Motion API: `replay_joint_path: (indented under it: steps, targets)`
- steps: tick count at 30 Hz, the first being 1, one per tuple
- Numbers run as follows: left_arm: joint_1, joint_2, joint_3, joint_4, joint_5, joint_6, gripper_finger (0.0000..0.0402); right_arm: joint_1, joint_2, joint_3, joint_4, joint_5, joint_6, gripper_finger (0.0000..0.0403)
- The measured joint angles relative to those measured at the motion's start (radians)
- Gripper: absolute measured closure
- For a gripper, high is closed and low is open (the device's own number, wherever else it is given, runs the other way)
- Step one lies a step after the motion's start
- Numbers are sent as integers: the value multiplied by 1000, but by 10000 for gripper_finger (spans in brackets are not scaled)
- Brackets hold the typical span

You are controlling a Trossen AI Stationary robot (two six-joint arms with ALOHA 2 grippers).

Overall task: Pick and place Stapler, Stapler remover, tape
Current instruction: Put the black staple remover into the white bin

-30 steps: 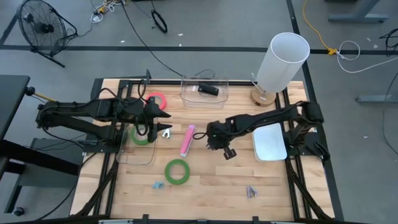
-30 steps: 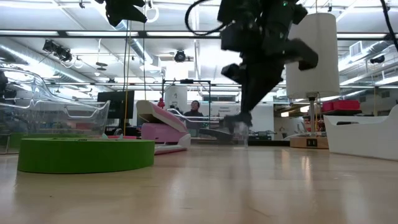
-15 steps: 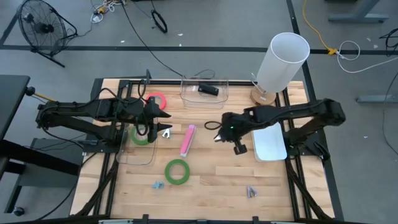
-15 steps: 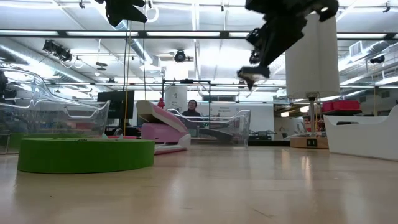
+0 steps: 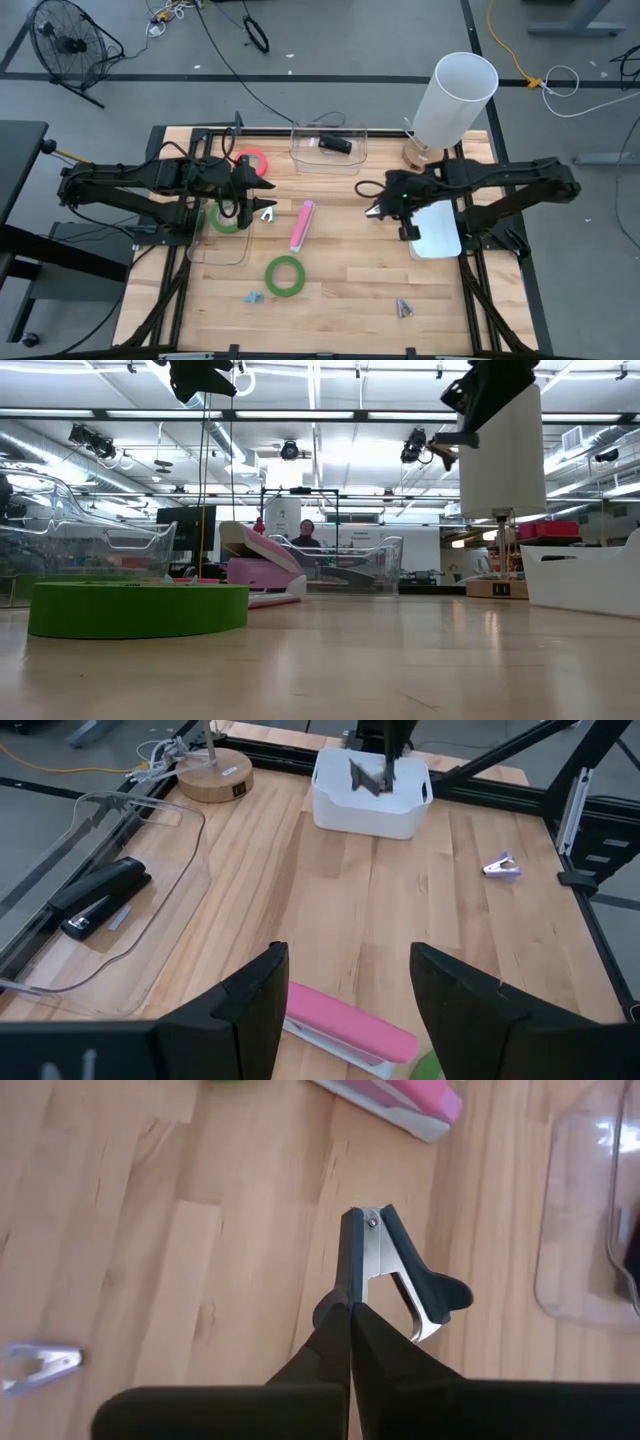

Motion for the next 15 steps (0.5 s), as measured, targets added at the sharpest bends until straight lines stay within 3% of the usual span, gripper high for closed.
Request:
replay_joint_path:
  steps: [7, 15]
  targets:
    - [0, 0, 0, 0, 0, 0, 189, 0, -60, -17, -108, 59, 61, 403]
    - [0, 0, 0, 0, 0, 0, 189, 0, -174, -159, -128, 58, 152, 403]
